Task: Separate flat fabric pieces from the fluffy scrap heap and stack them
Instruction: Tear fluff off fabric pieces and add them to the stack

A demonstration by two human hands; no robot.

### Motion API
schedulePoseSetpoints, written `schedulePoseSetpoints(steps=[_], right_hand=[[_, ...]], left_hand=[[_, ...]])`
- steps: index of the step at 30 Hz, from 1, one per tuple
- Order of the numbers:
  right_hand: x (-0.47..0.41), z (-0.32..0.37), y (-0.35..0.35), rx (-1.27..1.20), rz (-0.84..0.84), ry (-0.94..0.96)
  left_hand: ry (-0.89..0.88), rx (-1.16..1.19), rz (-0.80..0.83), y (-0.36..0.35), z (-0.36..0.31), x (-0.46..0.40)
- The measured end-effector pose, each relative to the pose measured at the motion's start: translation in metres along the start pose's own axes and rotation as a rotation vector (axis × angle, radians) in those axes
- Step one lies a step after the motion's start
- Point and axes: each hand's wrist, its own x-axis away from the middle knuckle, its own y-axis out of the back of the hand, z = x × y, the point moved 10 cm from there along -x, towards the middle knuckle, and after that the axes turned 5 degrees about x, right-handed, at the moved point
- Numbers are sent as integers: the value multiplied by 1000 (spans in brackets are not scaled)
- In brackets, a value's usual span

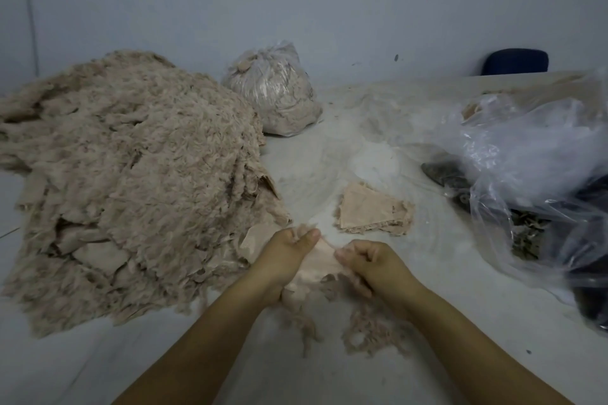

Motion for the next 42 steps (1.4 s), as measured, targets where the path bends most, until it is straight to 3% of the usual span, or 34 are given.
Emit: schedulePoseSetpoints(steps=[4,9,12,15,17,20,22,26,28,31,36,42], right_hand=[[-6,0,18,11,-156,12],[-13,4,14,66,-202,28],[-12,8,21,147,-209,41],[-5,4,47,227,-355,30],[-4,2,39,188,-287,4],[-8,1,0,-41,-53,-42],[-10,6,0,-80,-57,-10],[-4,1,37,3,-252,-19],[-2,7,15,88,-77,-29],[3,10,-32,26,202,-60],[7,10,-29,-19,195,-15],[13,4,-13,247,228,-30]], left_hand=[[-3,-23,8,4,2,-2],[59,-141,124,-17,9,-3],[70,-5,56,-6,9,-7],[101,-16,-113,24,13,-10],[77,-35,-130,29,10,-10],[24,-82,-23,8,6,-8],[11,-43,-3,4,5,-7],[99,73,-232,42,6,-6],[79,53,-261,41,3,-7],[72,31,-244,17,3,-9],[40,106,-373,26,-4,-9],[20,198,-558,57,-2,-11]])
